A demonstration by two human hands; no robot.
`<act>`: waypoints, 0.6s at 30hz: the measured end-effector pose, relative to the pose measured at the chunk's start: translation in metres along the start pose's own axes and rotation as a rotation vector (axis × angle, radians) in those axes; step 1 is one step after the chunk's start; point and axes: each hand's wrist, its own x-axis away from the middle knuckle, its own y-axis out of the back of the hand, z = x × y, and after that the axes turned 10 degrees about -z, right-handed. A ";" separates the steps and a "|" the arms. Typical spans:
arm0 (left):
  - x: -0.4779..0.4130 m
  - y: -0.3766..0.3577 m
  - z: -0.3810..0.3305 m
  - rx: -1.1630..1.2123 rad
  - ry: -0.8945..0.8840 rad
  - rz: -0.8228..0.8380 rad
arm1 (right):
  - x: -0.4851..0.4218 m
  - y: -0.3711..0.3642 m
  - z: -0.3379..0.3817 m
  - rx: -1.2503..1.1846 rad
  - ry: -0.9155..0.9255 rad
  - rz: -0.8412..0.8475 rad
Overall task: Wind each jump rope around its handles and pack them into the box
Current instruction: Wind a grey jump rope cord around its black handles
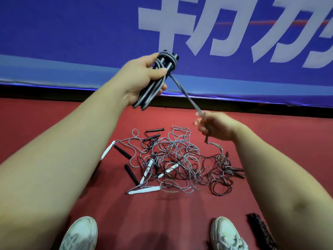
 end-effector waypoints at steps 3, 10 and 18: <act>0.010 -0.012 0.014 -0.075 0.034 0.053 | 0.000 -0.015 -0.027 0.344 -0.028 -0.033; 0.009 -0.019 0.034 -0.104 0.086 0.002 | 0.012 -0.078 -0.018 0.361 0.644 -0.348; 0.007 -0.002 0.040 -0.097 0.104 -0.003 | 0.002 -0.097 -0.010 0.476 0.774 -0.478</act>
